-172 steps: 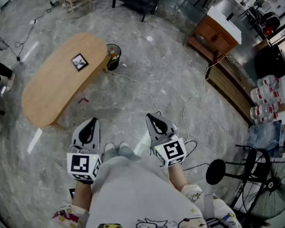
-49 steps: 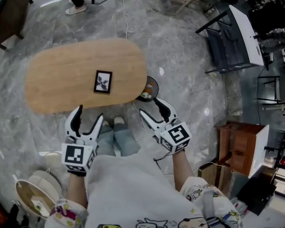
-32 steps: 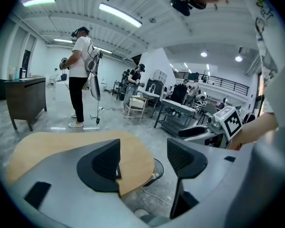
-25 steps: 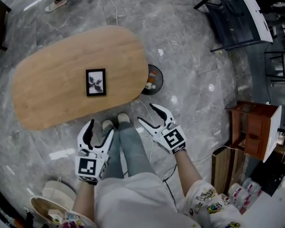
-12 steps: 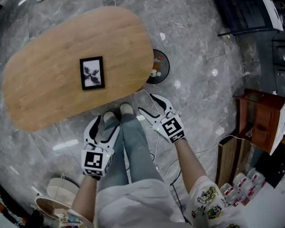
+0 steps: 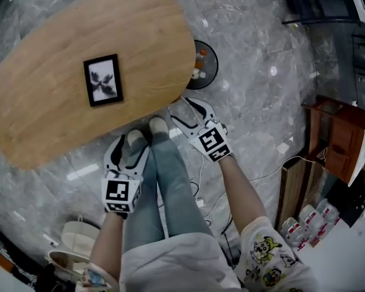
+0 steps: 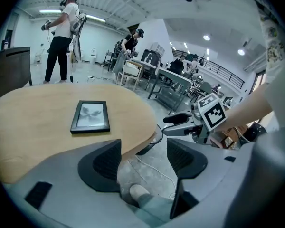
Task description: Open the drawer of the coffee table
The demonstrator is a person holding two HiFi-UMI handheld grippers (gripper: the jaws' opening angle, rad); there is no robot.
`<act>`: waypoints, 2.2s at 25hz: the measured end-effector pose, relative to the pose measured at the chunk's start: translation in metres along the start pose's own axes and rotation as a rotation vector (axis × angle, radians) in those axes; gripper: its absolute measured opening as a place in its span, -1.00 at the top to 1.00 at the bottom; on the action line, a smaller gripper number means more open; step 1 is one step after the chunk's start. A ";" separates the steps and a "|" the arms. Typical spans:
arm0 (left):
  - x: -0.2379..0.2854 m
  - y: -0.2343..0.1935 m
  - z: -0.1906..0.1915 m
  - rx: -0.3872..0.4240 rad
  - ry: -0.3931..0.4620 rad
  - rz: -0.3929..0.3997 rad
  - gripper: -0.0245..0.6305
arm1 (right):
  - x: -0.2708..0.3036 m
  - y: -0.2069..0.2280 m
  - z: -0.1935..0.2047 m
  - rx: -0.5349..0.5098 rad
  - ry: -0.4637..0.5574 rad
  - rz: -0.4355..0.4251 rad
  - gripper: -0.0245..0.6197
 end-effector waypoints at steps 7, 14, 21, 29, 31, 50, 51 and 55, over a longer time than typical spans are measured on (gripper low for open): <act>0.025 0.010 0.030 -0.027 -0.060 0.011 0.06 | 0.018 0.013 0.030 -0.046 -0.059 -0.017 0.16; 0.051 0.012 0.041 -0.039 -0.086 0.012 0.08 | 0.036 0.025 0.048 -0.104 -0.110 -0.037 0.16; 0.061 0.017 0.046 -0.023 -0.118 -0.010 0.36 | 0.042 0.029 0.053 -0.166 -0.133 -0.044 0.16; 0.060 0.027 0.045 -0.034 -0.127 -0.033 0.88 | 0.056 0.030 0.051 -0.260 -0.169 -0.054 0.16; 0.059 0.029 0.046 -0.033 -0.130 -0.029 0.88 | 0.059 0.031 0.052 -0.283 -0.187 -0.061 0.16; 0.061 0.025 0.049 -0.033 -0.139 -0.040 0.88 | 0.065 0.044 0.056 -0.520 -0.280 -0.111 0.64; 0.061 0.025 0.049 -0.032 -0.140 -0.039 0.88 | 0.065 0.044 0.056 -0.522 -0.281 -0.113 0.65; 0.062 0.027 0.050 -0.031 -0.145 -0.037 0.88 | 0.064 0.042 0.057 -0.535 -0.290 -0.126 0.66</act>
Point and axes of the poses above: the fingertips, and each gripper's own axes: x forward along the fingers, y to its right, z out of its underside, the point moved 2 cm from there along -x, backward along the fingers, and after that the axes turned 14 degrees about x, right-handed, at the moved point
